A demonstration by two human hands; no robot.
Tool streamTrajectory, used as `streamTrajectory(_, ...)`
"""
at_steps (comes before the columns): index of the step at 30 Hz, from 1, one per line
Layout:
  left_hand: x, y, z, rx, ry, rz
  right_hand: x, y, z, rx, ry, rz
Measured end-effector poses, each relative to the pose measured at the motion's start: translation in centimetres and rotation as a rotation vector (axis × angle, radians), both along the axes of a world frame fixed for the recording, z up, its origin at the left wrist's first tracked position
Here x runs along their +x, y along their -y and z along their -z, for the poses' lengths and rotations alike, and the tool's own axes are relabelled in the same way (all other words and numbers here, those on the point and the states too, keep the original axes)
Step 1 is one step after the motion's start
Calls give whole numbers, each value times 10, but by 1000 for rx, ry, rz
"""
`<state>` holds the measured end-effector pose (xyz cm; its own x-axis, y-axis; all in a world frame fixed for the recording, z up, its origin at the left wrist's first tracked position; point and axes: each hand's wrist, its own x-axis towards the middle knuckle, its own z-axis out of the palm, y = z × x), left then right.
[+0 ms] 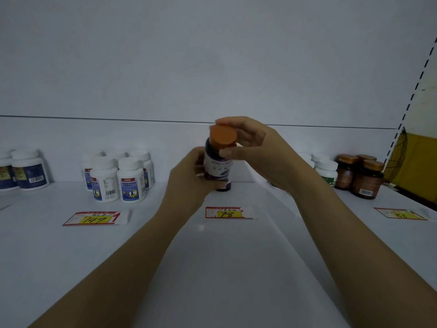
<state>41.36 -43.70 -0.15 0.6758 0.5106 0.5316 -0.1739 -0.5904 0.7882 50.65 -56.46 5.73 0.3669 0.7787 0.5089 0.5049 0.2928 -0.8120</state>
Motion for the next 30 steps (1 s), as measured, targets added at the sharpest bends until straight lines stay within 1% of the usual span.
streamTrajectory(2, 1, -5, 1, 119, 119, -82, -7, 3, -1, -2, 103, -82)
streamTrajectory(4, 0, -8, 3, 226, 193, -134, -9, 5, -1, -30, 148, -133)
streamTrajectory(6, 0, -11, 5, 283, 209, -159, -8, 6, 0, -54, 172, -141)
streamTrajectory(8, 0, -12, 5, 284, 200, -150, -8, 6, 0, -58, 181, -133)
streamTrajectory(10, -5, -8, -1, 241, 175, -66, -6, 6, -2, -5, 130, -103)
streamTrajectory(12, -11, 4, -10, 180, 100, 70, 0, 11, -6, 100, -51, -67)
streamTrajectory(14, -16, 19, -21, 82, 19, 199, 7, 17, -9, 150, -260, -4)
streamTrajectory(16, -18, 28, -29, -96, -25, 304, 13, 20, -7, 84, -449, 72)
streamTrajectory(18, -18, 29, -32, -239, -115, 361, 15, 19, 0, -78, -558, 137)
streamTrajectory(20, -17, 27, -30, -328, -201, 367, 12, 17, 5, -229, -604, 183)
streamTrajectory(21, -17, 25, -29, -357, -222, 367, 10, 15, 6, -273, -615, 200)
streamTrajectory(24, -16, 24, -27, -389, -240, 382, 11, 13, 9, -312, -633, 233)
streamTrajectory(26, -16, 24, -27, -392, -242, 387, 12, 13, 8, -287, -623, 227)
streamTrajectory(28, -14, 24, -25, -369, -247, 364, 15, 14, 5, -175, -612, 215)
streamTrajectory(30, -13, 23, -23, -292, -243, 314, 18, 18, 0, -39, -511, 176)
